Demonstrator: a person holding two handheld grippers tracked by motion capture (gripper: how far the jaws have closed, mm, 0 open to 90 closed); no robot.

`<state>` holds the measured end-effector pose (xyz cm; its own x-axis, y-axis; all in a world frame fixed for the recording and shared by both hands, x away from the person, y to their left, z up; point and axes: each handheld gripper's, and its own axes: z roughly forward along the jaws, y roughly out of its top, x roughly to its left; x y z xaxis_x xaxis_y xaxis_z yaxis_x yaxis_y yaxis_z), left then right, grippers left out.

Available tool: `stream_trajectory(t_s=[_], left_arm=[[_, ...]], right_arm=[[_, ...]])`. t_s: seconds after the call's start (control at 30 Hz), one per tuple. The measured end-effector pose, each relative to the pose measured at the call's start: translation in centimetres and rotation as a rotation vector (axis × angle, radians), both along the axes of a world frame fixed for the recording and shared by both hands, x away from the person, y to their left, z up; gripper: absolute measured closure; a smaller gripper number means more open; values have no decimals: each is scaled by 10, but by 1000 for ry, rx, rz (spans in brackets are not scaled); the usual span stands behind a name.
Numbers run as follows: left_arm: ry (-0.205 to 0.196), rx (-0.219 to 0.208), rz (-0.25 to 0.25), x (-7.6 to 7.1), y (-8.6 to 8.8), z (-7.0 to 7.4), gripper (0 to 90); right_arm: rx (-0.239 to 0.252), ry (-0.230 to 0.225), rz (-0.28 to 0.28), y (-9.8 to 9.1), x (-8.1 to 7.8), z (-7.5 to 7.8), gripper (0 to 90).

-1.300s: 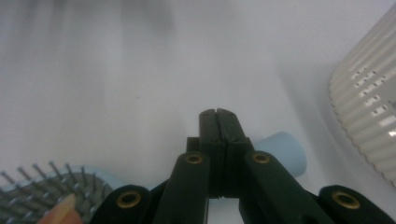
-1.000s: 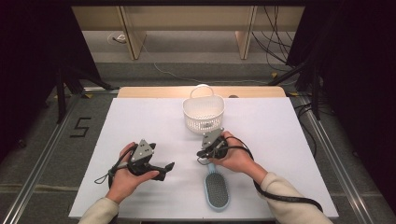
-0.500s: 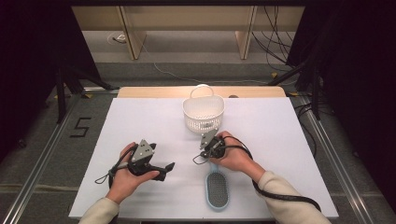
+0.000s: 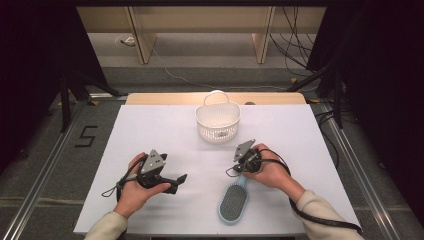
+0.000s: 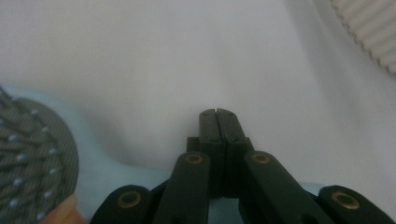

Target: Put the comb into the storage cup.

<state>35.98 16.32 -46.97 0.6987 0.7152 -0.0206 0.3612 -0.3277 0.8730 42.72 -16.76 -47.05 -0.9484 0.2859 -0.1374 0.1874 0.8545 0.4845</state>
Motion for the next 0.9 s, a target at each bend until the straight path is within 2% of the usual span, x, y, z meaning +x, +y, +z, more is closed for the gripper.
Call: stream_trajectory(t_s=[0.03,0.17,0.23,0.43,0.57,0.9], left_arm=[[-1,0,-1,0,0,0,0],[-1,-1,0,0,0,0,0],[-2,0,1,0,0,0,0],[-2,1,0,0,0,0,0],[-3,-1,2,0,0,0,0],[-2,2,2,0,0,0,0]], right_arm=[[3,7,-13,-11,-5,0,900],[8,22,-29,-24,-11,1,900],[8,33,-47,-37,-18,1,900],[-18,46,-70,-54,-29,4,900],[-18,59,-87,-67,-38,5,900],[-33,78,-68,-88,-60,6,900]])
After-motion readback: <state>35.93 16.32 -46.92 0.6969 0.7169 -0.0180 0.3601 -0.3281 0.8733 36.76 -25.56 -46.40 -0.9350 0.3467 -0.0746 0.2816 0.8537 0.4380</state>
